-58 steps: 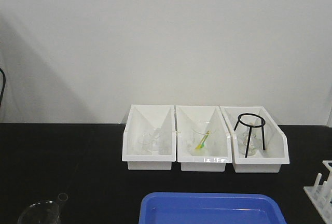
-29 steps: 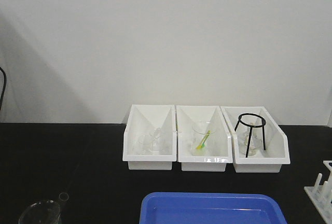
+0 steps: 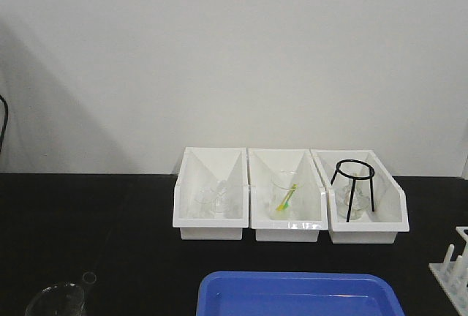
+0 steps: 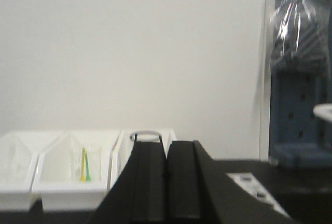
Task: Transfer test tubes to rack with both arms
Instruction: 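Reach the left gripper down to the glass test tube in the beaker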
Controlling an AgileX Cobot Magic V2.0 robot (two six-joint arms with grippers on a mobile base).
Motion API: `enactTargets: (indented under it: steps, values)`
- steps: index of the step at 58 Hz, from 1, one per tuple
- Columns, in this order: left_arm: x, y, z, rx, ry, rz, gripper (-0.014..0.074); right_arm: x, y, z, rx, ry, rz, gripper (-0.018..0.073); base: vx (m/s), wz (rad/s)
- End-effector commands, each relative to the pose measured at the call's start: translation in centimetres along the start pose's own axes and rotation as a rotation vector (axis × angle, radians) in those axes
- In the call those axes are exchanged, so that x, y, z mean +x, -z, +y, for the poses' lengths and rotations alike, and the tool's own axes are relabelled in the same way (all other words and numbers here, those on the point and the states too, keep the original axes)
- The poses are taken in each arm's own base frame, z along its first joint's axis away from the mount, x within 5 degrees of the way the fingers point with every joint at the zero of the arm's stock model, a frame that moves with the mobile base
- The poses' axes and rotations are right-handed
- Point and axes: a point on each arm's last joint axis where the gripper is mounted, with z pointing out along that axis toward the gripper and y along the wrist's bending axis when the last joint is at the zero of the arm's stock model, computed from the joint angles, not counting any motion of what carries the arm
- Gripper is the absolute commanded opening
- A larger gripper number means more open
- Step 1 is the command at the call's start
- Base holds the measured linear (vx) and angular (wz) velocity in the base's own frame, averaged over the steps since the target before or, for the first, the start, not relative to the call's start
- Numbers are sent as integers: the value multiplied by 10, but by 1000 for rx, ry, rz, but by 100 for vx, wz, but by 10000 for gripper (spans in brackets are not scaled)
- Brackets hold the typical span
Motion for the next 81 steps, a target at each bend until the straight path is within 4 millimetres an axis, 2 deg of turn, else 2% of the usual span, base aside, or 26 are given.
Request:
enactTargets:
  steps: [1, 7, 10, 13, 19, 25, 32, 40, 54, 63, 74, 81]
  values:
    - [-55, -3, -8, 12, -137, -120, -20, -60, -1, 0, -4, 21, -195, -8, 0, 0]
    - [-90, -26, -14, 17, -305, -58, -20, -105, -14, 0, -1, 45, -224, -8, 0, 0]
    - [-106, -42, -17, 19, -357, -33, -20, -121, -22, -1, -1, 50, -231, -8, 0, 0]
    - [-114, -60, -18, 24, -395, 13, -20, -137, -35, -1, -1, 49, -229, -8, 0, 0]
    - [-115, -98, -19, 32, -422, 100, -20, -154, -58, -1, -2, 48, -206, -8, 0, 0]
    - [-107, -126, -19, 37, -414, 173, -20, -152, -82, -1, -4, 43, -144, -8, 0, 0]
    - [-87, -146, -17, 39, -354, 267, -20, -135, -104, -1, -5, 18, -40, -8, 0, 0]
    - [-67, -160, -15, 19, -177, 357, -19, -116, -121, -2, -3, 17, 83, -8, 0, 0]
    - [-51, -172, -13, 15, -181, 420, 29, -94, -136, -2, 0, 27, 226, 19, 0, 0]
    - [-46, -176, -13, 36, -281, 433, 146, -91, -139, -2, -1, 30, 244, 104, 0, 0]
    - [-33, -180, -12, 80, -407, 510, 369, -89, -141, -2, -1, 30, 253, 299, 0, 0]
    - [-20, -183, -11, 106, -431, 591, 457, -88, -141, -2, -2, 30, 254, 421, 0, 0]
